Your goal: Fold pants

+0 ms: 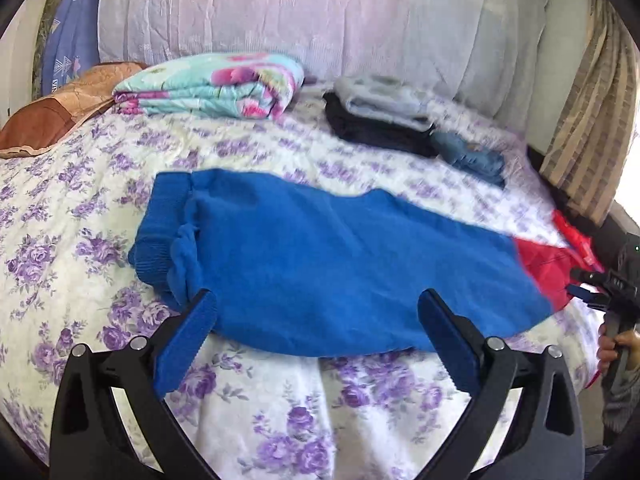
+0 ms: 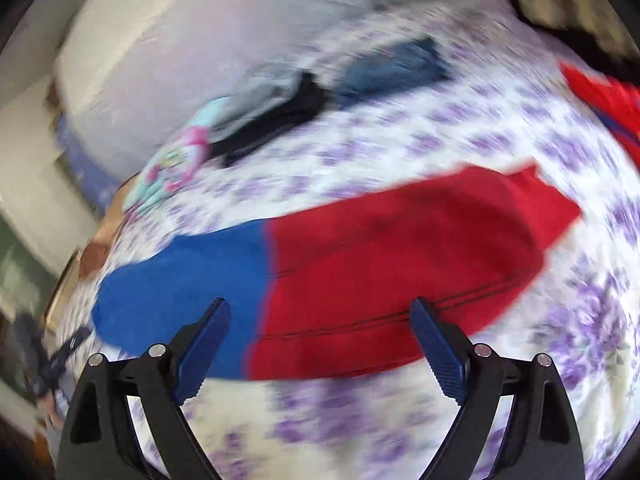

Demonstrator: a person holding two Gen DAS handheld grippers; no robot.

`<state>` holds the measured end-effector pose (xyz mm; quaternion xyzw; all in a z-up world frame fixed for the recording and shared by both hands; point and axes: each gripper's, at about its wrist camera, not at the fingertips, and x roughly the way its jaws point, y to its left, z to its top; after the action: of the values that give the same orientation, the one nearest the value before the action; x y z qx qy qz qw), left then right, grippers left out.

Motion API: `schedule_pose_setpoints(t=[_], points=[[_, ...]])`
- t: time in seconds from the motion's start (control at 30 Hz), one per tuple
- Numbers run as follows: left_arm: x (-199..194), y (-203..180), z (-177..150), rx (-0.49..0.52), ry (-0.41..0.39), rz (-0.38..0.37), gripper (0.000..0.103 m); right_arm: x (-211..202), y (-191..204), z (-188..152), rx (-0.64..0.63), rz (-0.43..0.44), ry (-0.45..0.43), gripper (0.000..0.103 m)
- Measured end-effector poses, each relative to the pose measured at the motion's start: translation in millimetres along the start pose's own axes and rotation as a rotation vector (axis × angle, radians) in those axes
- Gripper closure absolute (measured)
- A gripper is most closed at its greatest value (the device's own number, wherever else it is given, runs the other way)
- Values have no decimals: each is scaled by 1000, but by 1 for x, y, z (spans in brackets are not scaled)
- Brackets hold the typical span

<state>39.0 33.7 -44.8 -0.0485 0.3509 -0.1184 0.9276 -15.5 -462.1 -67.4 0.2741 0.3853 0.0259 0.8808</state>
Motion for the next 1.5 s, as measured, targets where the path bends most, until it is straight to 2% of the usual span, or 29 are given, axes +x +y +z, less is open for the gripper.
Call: schedule_pose_setpoints(t=[0.03, 0.07, 0.1, 0.13, 0.2, 0.27, 0.37, 0.47, 0.53, 0.7, 0.9, 1.1, 1.17, 1.23, 1.27, 1.3, 1.33, 1.37, 1.4, 1.43, 1.5], points=[[11, 1, -2, 11, 33, 36, 4, -2, -9, 2, 35, 59, -33, 13], [23, 4, -6, 15, 73, 63, 5, -6, -8, 3, 40, 65, -30, 13], [26, 3, -10, 22, 81, 69, 5, -9, -4, 4, 34, 58, -25, 13], [21, -5, -11, 59, 51, 96, 5, -17, 0, 5, 26, 51, -49, 13], [10, -15, -10, 98, 27, 100, 5, -37, 4, 3, 14, 63, -102, 13], [-2, -19, -8, 103, -13, 64, 5, -54, -2, 3, 37, 90, -129, 13], [-16, -24, -2, 74, -57, 4, 5, -63, -29, -1, 144, 54, -129, 12], [-21, -36, 7, 30, -84, -99, 5, -55, -63, -10, 340, 115, -107, 12], [-18, -48, 12, 24, -69, -147, 5, -51, -71, -9, 397, 146, -128, 12], [3, -74, 5, 25, -7, -184, 5, -42, -73, 6, 425, 163, -135, 13], [28, -71, -13, -31, 67, -213, 5, -25, -80, 23, 466, 147, -111, 12], [35, -63, -22, -46, 39, -242, 5, -15, -76, 29, 489, 199, -153, 11], [38, -64, -26, -34, 40, -233, 5, -15, -73, 26, 449, 204, -183, 11], [38, -66, -30, -13, 27, -220, 5, -18, -72, 18, 400, 209, -213, 16], [37, -67, -30, -6, 23, -217, 5, -19, -73, 14, 372, 203, -225, 24], [38, -68, -31, -1, 21, -215, 5, -20, -74, 10, 358, 192, -231, 36], [38, -67, -31, -1, 19, -217, 5, -21, -78, 6, 353, 177, -235, 44], [37, -66, -32, -5, 17, -222, 5, -21, -84, 3, 367, 167, -239, 63], [37, -65, -32, -11, 14, -230, 5, -20, -92, 1, 394, 175, -238, 74], [37, -64, -31, -15, 14, -235, 5, -19, -98, 1, 418, 208, -235, 75], [37, -63, -31, -20, 15, -239, 5, -17, -97, 5, 425, 202, -213, 75]])
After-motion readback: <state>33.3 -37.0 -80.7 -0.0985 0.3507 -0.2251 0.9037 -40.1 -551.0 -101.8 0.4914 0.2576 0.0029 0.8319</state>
